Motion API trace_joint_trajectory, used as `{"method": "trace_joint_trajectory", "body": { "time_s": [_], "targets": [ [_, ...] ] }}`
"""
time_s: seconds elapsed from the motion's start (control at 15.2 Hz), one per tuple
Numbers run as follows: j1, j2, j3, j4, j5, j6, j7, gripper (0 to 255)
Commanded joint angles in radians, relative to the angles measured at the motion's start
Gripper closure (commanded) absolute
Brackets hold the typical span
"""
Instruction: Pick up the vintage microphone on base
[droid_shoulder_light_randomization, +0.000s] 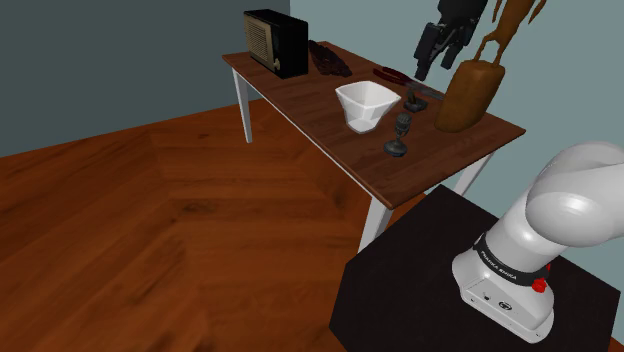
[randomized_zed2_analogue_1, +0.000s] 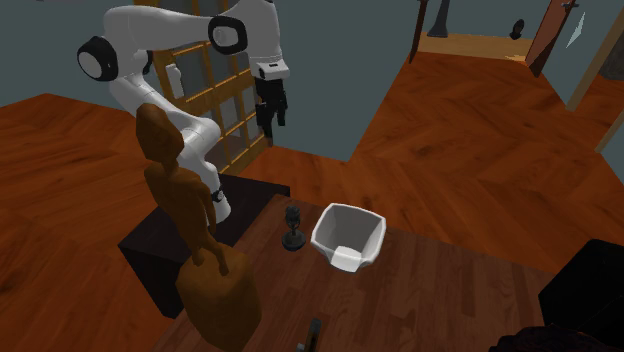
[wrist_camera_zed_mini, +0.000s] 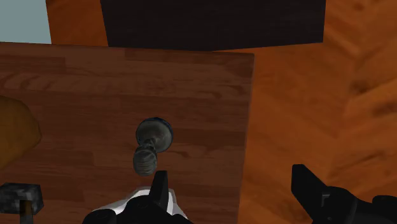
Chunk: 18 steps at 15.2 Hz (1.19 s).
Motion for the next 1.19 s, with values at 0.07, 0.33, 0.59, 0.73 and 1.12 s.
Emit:
{"method": "trace_joint_trajectory", "body": {
  "time_s": [0.07,0.33,0.59,0.73,1.12],
  "targets": [
    [-0.007,0.001,-0.011,-0.028,-0.008,0.037,-0.005,0],
    [-0.036,0.023,-0.056,-0.129,-0.043,0.191,-0.027,0],
    [-0.069,0.076,-0.103,-0.209,-0.078,0.355,-0.047,0],
    [-0.085,0.115,-0.128,-0.239,-0.095,0.441,-0.056,0],
    [-0.131,0.281,-0.206,-0.291,-0.138,0.709,-0.087,0]
  ]
}}
